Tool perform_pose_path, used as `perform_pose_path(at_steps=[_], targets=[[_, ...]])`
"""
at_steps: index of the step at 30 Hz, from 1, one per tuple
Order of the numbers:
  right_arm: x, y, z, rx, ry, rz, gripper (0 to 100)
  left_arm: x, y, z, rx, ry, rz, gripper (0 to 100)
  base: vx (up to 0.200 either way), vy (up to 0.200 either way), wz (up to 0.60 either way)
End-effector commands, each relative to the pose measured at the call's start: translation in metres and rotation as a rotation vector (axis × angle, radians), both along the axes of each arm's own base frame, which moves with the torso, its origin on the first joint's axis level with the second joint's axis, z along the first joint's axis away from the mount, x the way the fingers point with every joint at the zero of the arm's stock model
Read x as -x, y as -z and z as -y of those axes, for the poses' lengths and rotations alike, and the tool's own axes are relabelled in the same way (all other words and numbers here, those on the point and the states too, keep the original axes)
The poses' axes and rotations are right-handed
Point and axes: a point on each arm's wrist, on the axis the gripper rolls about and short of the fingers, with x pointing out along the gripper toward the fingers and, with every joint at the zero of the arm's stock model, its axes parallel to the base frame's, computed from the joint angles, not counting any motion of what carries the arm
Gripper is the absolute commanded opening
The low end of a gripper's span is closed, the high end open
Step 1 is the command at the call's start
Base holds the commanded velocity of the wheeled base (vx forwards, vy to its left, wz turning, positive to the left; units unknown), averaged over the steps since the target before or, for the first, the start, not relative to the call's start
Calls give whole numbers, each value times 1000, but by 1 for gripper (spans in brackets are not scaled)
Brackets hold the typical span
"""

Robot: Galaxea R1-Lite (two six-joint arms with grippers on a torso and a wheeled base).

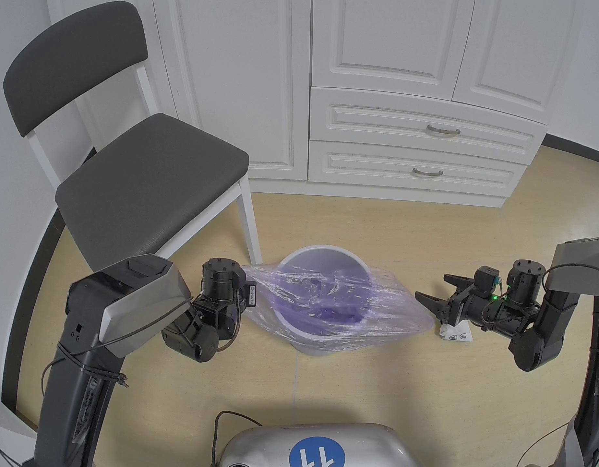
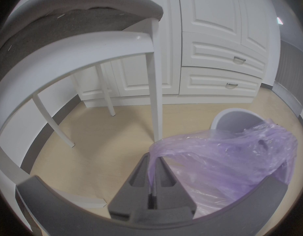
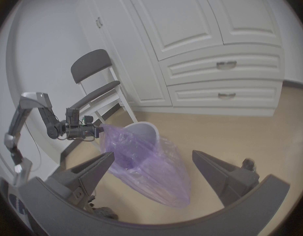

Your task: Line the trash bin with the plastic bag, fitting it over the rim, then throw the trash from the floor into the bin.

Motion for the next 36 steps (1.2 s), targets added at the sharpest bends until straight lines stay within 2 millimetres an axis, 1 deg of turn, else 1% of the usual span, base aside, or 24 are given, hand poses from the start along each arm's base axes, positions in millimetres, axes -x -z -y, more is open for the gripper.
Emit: perform_pose_path(at_steps=[1,6,7,9,13,16,17,19,22,26,29,33,34,35,36], targets=[[10,-23,-13,55,8,99,100,9,-11,3,18,47,15,0,0,0,0],[19,-33,-30,69,22,124,100,12,-12,2,25,73,6,0,0,0,0],[19,-33,-30,69,23,124,100,12,-12,2,25,74,6,0,0,0,0],[22,-36,-41,77,49,135,100,13,-11,2,48,92,1,0,0,0,0],[21,-38,-49,95,96,150,100,12,-10,1,101,114,-10,0,0,0,0],[23,-38,-54,96,91,152,100,14,-7,-1,116,133,-29,0,0,0,0],[23,-38,-54,96,91,152,100,14,-7,-1,116,134,-29,100,0,0,0],[23,-38,-55,96,88,152,100,16,-7,-2,119,145,-37,100,0,0,0],[25,-37,-64,102,103,150,100,21,-3,-6,115,163,-66,100,0,0,0],[29,-35,-75,110,100,145,100,25,-7,-11,111,187,-81,100,0,0,0],[35,-32,-86,140,108,149,100,31,-10,-14,89,216,-95,100,0,0,0],[42,-27,-103,177,112,149,100,34,-10,-19,58,221,-104,100,0,0,0],[42,-27,-104,177,112,149,100,34,-10,-19,57,220,-104,100,0,0,0],[44,-25,-114,183,125,151,100,34,-12,-19,56,221,-100,100,0,0,0],[44,-25,-115,186,126,152,100,34,-12,-19,56,221,-100,100,0,0,0]])
